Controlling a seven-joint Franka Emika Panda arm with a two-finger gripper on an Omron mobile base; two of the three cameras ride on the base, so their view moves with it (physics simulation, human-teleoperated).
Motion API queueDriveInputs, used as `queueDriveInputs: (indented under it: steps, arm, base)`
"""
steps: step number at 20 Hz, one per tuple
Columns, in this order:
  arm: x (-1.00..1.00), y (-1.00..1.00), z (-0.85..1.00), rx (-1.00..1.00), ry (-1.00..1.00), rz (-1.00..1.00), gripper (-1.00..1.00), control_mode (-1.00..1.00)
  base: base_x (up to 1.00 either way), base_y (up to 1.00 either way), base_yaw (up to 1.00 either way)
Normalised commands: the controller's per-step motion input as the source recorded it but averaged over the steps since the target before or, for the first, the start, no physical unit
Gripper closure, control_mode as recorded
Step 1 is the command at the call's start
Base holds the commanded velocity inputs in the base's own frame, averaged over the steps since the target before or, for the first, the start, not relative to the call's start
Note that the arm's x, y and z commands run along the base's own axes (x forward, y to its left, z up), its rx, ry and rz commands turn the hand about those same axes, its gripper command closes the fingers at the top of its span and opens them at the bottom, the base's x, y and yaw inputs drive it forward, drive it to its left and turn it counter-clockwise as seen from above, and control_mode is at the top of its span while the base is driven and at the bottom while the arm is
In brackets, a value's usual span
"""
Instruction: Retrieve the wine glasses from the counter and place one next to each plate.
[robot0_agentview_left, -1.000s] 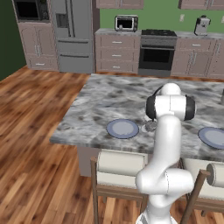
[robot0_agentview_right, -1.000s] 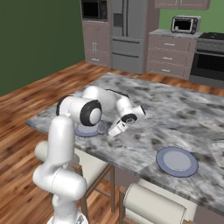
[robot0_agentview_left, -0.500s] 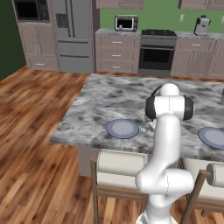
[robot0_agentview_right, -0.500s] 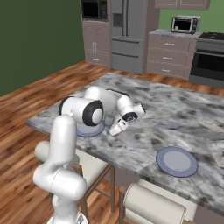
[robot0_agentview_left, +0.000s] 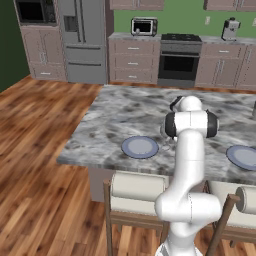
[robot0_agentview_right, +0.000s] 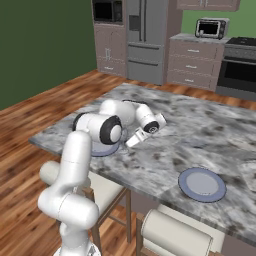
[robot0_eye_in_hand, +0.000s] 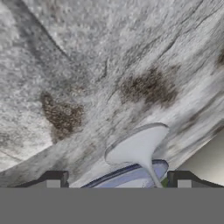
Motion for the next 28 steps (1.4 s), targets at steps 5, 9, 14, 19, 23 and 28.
queueDriveInputs:
  steps: [5, 9, 14, 19, 23, 28]
  arm:
    - [0.00, -0.02, -0.31, 0.00, -0.03, 0.03, -1.00, -1.00]
    - [-0.01, -0.15, -0.24, 0.00, -0.07, 0.06, -1.00, -1.00]
    - [-0.06, -0.38, -0.12, 0.00, -0.10, 0.03, -1.00, -1.00]
    - [-0.38, -0.51, 0.00, 0.02, -0.25, 0.00, -1.00, -1.00]
    - [-0.67, -0.40, 0.10, 0.08, -0.31, -0.04, -1.00, -1.00]
    - [-0.91, -0.03, 0.76, 0.15, -0.34, -0.04, -1.00, -1.00]
  base:
    - [0.00, 0.00, 0.00]
    - [0.00, 0.00, 0.00]
    - [0.00, 0.00, 0.00]
    - [0.00, 0.00, 0.00]
    - [0.00, 0.00, 0.00]
    - [0.00, 0.00, 0.00]
